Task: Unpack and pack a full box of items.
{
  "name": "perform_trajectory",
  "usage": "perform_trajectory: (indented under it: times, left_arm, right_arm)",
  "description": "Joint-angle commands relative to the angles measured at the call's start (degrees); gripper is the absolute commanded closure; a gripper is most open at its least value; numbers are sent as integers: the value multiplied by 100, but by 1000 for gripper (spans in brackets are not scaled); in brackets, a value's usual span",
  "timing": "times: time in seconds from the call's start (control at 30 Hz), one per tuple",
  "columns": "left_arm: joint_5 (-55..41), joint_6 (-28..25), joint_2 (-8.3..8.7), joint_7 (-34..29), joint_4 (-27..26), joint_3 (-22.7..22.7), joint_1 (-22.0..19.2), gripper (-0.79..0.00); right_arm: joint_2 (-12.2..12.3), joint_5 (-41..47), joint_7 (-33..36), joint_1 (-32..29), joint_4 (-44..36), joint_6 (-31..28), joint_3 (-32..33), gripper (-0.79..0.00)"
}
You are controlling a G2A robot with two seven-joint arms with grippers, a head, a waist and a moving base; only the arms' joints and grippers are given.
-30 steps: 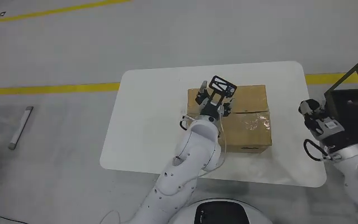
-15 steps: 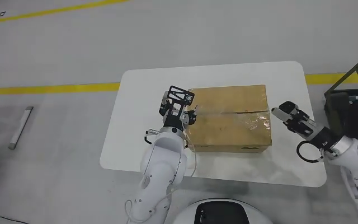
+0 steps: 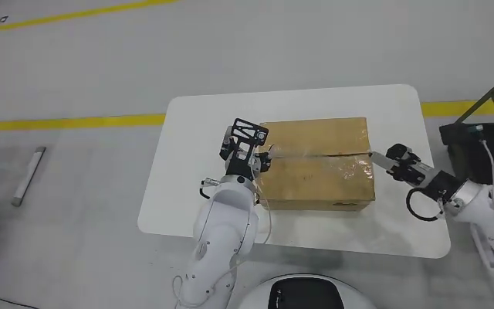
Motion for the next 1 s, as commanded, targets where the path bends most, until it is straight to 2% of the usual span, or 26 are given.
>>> perform_trajectory:
  times: [0.0, 0.03, 0.1, 0.13, 0.17, 0.2, 0.3, 0.37, 0.47, 0.53, 0.57, 0.63, 0.67, 0.7, 0.73, 0.87, 0.97]
  left_arm:
    - [0, 0, 0, 0, 0, 0, 0, -785]
    - [0, 0, 0, 0, 0, 0, 0, -785]
    - [0, 0, 0, 0, 0, 0, 0, -785]
    - [0, 0, 0, 0, 0, 0, 0, -785]
    - [0, 0, 0, 0, 0, 0, 0, -785]
    - [0, 0, 0, 0, 0, 0, 0, -785]
    - [0, 0, 0, 0, 0, 0, 0, -785]
    - [0, 0, 0, 0, 0, 0, 0, -785]
    - [0, 0, 0, 0, 0, 0, 0, -785]
    - [0, 0, 0, 0, 0, 0, 0, -785]
    - [0, 0, 0, 0, 0, 0, 0, -785]
    - [0, 0, 0, 0, 0, 0, 0, -785]
    - [0, 0, 0, 0, 0, 0, 0, -785]
    - [0, 0, 0, 0, 0, 0, 0, -785]
    - [0, 0, 0, 0, 0, 0, 0, -785]
    - [0, 26, 9, 116, 7, -58, 81, -785]
    - [61, 6, 23, 102, -14, -181, 158, -785]
  right_arm:
    - [27, 188, 375, 210, 87, 235, -19, -785]
    - [37, 279, 464, 320, 159, 330, -20, -690]
    - [62, 396, 755, 499, 251, 499, -92, -416]
    - [71, 486, 864, 582, 302, 566, -127, -413]
    - [82, 542, 989, 657, 358, 644, -170, -456]
    - [95, 509, 1066, 730, 406, 696, -196, -597]
    - [118, 596, 1222, 899, 552, 842, -302, -696]
    - [137, 639, 1382, 996, 634, 901, -404, -677]
    - [154, 713, 1435, 1101, 688, 958, -470, -748]
    - [157, 824, 1378, 1134, 617, 888, -522, -760]
    - [159, 811, 1276, 1132, 552, 809, -519, -754]
    - [171, 471, 1072, 1047, 304, 477, -573, -680]
    - [173, 300, 938, 970, 177, 290, -626, -677]
    - [170, 197, 787, 890, 69, 120, -685, -751]
    - [171, 15, 659, 803, -22, -58, -747, -785]
    - [206, -1486, 315, 546, -318, -776, -1011, -785]
    - [220, -2508, 0, 432, -431, -1101, -1258, -785]
